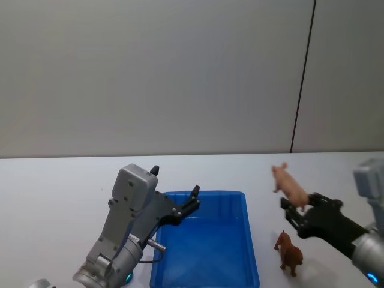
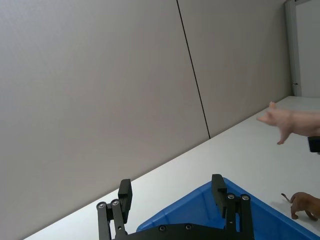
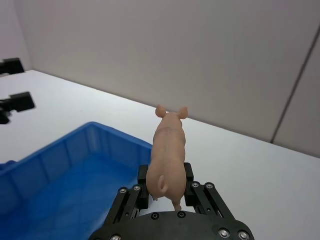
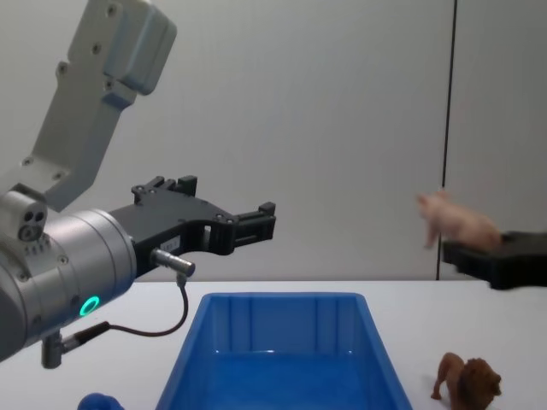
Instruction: Pick up the two dolls from the table and place them into the box.
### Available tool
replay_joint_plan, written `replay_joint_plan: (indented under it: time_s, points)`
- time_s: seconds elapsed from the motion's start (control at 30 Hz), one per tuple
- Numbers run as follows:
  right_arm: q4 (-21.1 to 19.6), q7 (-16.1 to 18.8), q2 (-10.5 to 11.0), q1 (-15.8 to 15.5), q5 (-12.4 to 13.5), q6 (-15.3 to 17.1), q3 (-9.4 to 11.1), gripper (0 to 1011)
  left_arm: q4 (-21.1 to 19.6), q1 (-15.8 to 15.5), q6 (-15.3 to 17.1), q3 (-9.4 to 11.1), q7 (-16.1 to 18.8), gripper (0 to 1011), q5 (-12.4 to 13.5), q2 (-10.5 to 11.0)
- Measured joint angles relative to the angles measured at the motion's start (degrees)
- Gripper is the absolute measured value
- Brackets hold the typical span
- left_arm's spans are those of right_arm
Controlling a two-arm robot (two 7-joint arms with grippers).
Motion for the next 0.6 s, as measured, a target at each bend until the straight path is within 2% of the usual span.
replay_joint_plan:
  time_s: [0.2,0.43,0.6]
  points:
    - [1.5,3.8,-1.8,3.0,-1.1,2.4,-1.3,363,0.0,0.0,0.0,0.0,0.0,1001,0.0,0.0]
    - [5.2,8.7,-5.0,7.2,-3.2,5.7,-3.8,374,0.0,0.0,0.0,0.0,0.0,1001,0.0,0.0]
    - [7.3,10.7,-6.6,8.9,-4.4,6.5,-5.2,517,0.0,0.0,0.0,0.0,0.0,1001,0.0,0.0]
